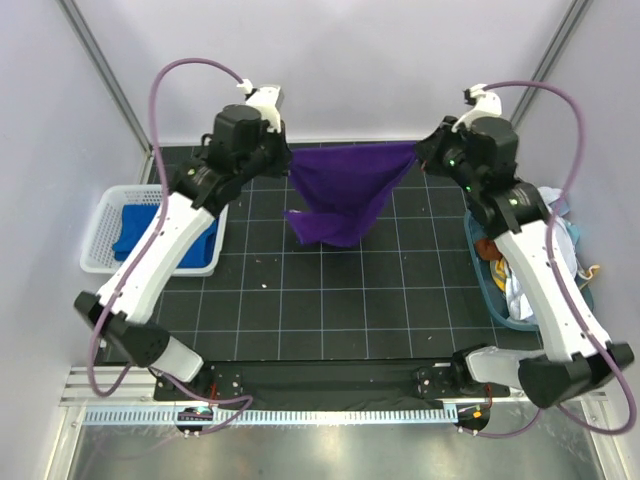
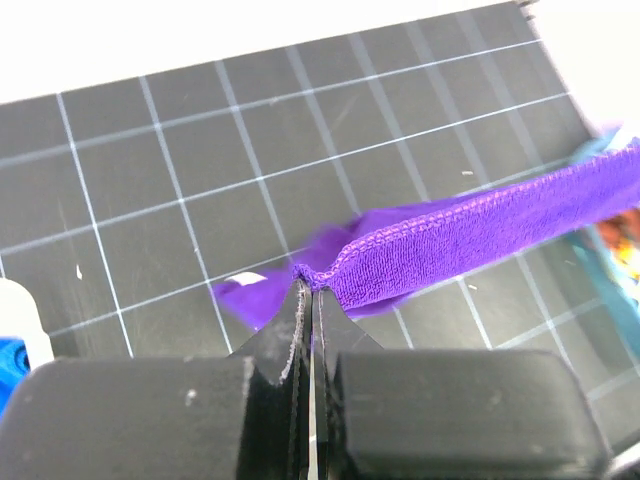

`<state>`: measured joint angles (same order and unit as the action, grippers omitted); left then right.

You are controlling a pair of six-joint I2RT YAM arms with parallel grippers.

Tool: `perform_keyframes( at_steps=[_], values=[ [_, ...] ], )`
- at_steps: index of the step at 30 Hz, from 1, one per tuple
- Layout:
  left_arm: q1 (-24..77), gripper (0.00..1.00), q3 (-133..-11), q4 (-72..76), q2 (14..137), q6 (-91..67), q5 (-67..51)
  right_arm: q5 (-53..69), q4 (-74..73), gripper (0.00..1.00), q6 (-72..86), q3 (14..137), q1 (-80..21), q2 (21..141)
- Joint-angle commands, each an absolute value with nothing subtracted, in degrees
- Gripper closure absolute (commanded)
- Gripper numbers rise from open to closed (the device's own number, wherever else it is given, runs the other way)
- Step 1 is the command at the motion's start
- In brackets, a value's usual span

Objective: Fold and stack the towels
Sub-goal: Flatten out the crumpled towel

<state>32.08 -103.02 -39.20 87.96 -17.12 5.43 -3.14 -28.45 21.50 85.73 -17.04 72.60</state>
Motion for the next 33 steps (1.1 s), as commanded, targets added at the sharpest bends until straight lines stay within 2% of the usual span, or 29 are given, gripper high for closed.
perform_keyframes(
  at_steps=[1,8,20,27,33],
  values=[
    [32.61,1.00,-103.36,-41.48,81.94,-13.28,1.06,1.49,-28.39,0.99,20.21,89.55,-17.05,67.86],
    [32.78,1.00,-109.41,-42.80,75.51,-10.82,-6.58,5.09,-30.41,0.99,19.25,95.44,-17.14,63.20],
    [32.70,1.00,-124.89,-41.93,71.72,-11.42,-16.07,14.75,-31.99,0.99,19.16,107.04,-17.14,59.15],
    [32.70,1.00,-125.33,-39.55,68.21,-14.59,-19.07,19.50,-34.37,0.99,20.56,112.68,-17.14,56.87],
    [32.70,1.00,-115.60,-36.65,64.69,-16.70,-13.47,19.43,-32.17,0.99,21.80,105.05,-17.05,53.97]
  ],
)
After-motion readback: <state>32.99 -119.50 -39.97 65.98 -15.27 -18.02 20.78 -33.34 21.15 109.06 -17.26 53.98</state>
